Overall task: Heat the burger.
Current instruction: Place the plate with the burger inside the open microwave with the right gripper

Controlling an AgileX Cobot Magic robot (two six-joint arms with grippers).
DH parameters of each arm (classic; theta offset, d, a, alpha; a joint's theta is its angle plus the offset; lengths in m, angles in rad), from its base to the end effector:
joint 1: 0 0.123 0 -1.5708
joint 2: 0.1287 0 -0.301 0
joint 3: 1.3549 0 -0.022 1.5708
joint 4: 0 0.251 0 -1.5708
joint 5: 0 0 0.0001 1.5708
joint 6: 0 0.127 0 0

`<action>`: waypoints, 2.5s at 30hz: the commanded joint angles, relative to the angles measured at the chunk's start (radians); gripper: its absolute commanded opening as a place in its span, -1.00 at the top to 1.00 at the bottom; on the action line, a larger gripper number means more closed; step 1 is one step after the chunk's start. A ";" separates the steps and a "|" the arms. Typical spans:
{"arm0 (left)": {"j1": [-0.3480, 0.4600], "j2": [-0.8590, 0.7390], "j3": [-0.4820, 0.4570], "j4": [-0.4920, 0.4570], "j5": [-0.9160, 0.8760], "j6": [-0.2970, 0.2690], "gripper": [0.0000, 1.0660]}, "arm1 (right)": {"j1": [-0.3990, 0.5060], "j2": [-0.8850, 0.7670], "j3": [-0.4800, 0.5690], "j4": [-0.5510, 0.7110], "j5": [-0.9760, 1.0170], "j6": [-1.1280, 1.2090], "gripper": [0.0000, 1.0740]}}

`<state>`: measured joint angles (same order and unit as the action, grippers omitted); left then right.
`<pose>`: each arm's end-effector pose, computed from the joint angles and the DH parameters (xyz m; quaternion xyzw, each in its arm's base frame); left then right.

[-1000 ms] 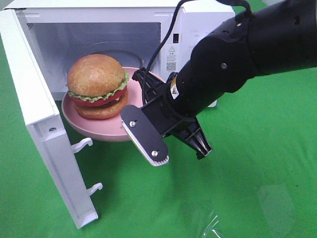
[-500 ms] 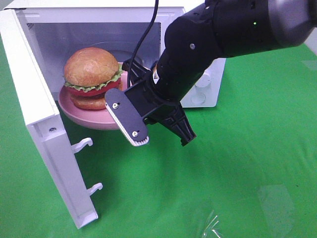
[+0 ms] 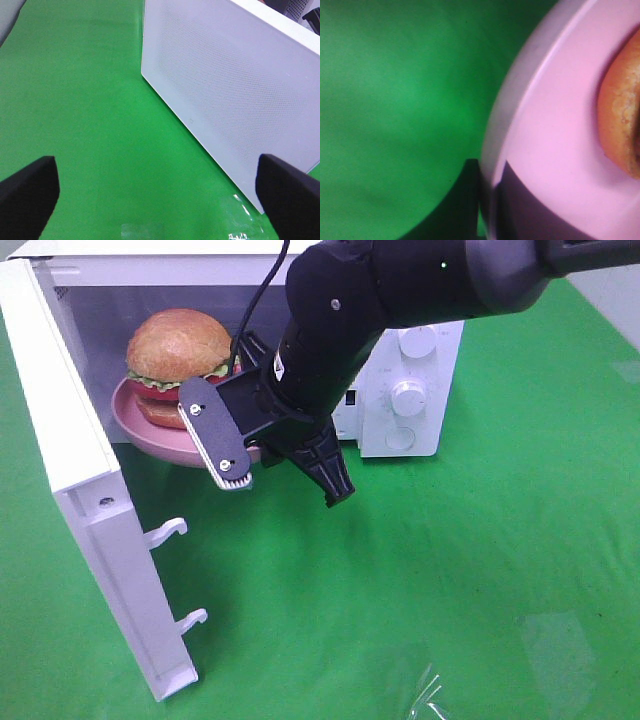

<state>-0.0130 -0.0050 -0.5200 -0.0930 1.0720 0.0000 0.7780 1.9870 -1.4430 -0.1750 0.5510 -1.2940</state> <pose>0.0074 -0.0105 0.2663 0.0082 0.8487 -0.0498 0.5265 0.3352 0.3140 0.1829 -0.8533 0.4371 -0.1331 0.2511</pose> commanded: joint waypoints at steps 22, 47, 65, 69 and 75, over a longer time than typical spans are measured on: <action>-0.004 -0.016 0.003 -0.005 -0.006 0.000 -0.88 | -0.004 0.158 -0.236 -0.070 -0.037 0.131 1.00; -0.004 -0.016 0.003 -0.004 -0.006 0.000 -0.88 | -0.047 0.309 -0.463 -0.112 -0.011 0.168 1.00; -0.004 -0.016 0.003 -0.004 -0.006 0.000 -0.88 | -0.059 0.340 -0.493 -0.095 -0.013 0.194 0.85; -0.004 -0.016 0.003 -0.004 -0.006 0.000 -0.88 | -0.059 0.340 -0.493 -0.096 -0.013 0.214 0.69; -0.004 -0.016 0.003 -0.004 -0.006 0.000 -0.88 | -0.059 0.340 -0.493 -0.099 -0.013 0.219 0.39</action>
<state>-0.0130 -0.0050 -0.5200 -0.0920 1.0720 0.0000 0.7210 2.3400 -1.9270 -0.2680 0.5440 -1.0910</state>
